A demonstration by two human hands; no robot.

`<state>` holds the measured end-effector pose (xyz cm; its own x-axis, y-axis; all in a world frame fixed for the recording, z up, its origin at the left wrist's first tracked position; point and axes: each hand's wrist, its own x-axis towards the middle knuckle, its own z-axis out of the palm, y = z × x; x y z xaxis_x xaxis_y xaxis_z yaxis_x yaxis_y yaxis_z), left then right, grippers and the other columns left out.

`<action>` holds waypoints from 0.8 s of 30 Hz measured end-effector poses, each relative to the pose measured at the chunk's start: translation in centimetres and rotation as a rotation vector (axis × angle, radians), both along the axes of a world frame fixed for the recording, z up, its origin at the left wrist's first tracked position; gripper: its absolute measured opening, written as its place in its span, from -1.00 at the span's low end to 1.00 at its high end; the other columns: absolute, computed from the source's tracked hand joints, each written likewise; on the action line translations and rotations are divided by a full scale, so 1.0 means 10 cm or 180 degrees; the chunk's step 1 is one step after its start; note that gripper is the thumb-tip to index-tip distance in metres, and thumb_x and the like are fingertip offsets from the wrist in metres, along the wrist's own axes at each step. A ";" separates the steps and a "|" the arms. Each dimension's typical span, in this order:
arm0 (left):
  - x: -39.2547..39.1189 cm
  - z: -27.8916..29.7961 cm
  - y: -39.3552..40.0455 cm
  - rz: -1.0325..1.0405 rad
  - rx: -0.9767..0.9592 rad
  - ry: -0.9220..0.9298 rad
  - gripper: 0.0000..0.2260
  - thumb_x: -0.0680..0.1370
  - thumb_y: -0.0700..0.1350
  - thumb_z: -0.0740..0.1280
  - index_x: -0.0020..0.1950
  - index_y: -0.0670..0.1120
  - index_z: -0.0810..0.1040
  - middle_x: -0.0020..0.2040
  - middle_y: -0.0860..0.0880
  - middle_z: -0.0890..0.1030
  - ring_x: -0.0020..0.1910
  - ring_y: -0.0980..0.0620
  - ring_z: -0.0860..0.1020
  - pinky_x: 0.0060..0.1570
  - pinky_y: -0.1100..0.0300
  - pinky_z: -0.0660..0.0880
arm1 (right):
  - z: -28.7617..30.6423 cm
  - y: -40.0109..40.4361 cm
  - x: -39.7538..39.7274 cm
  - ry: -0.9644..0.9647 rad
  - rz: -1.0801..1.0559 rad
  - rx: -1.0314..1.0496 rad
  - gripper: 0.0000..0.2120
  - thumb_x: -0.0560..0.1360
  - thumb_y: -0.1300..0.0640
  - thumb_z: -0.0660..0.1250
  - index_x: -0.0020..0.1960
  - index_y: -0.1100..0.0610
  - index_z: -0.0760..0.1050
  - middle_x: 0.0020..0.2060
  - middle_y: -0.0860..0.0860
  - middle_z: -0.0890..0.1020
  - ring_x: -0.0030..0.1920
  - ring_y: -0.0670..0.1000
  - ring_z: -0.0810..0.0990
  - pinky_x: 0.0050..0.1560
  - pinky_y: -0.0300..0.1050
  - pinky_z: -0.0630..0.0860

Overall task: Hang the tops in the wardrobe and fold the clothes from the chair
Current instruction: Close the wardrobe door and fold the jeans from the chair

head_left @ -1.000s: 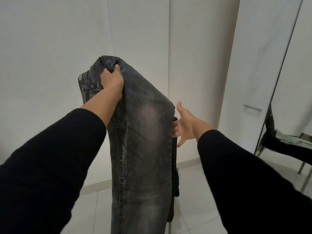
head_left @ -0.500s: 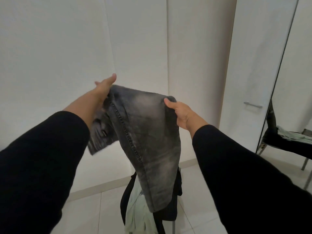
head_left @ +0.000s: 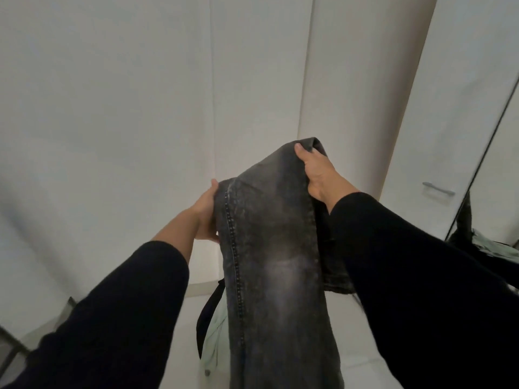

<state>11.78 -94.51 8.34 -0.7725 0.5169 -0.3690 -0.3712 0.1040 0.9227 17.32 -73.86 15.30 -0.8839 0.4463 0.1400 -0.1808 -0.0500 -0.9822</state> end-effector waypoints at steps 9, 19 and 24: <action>0.02 0.29 0.39 0.0197 0.0688 0.0949 -0.73 0.56 0.04 0.23 -0.13 -0.13 0.59 -0.28 -0.05 0.65 -0.26 -0.01 0.59 -0.16 0.13 0.48 | -0.05 0.26 0.28 -0.0521 0.0353 0.0247 -0.75 0.63 0.00 0.12 0.28 0.01 0.32 0.04 0.01 0.56 -0.04 0.02 0.56 -0.11 -0.06 0.53; -0.17 0.22 0.45 0.0701 0.0530 0.0766 -0.42 0.52 0.27 0.19 0.27 -0.19 0.45 0.04 -0.08 0.59 -0.05 -0.04 0.56 -0.10 0.11 0.51 | -0.04 0.17 -0.02 -0.0840 -0.0331 0.0835 -0.62 0.56 0.08 0.28 0.33 0.20 0.38 0.17 0.11 0.55 0.04 0.09 0.57 0.00 -0.05 0.54; -0.38 0.39 0.54 0.1219 0.0305 0.0940 -0.36 0.53 0.29 0.15 0.39 -0.17 0.34 0.24 -0.12 0.51 0.16 -0.13 0.50 0.23 -0.05 0.45 | 0.04 0.18 -0.21 -0.1220 -0.0914 0.0672 -0.57 0.45 0.03 0.42 0.21 0.27 0.49 0.11 0.13 0.60 0.08 0.10 0.59 0.19 -0.01 0.51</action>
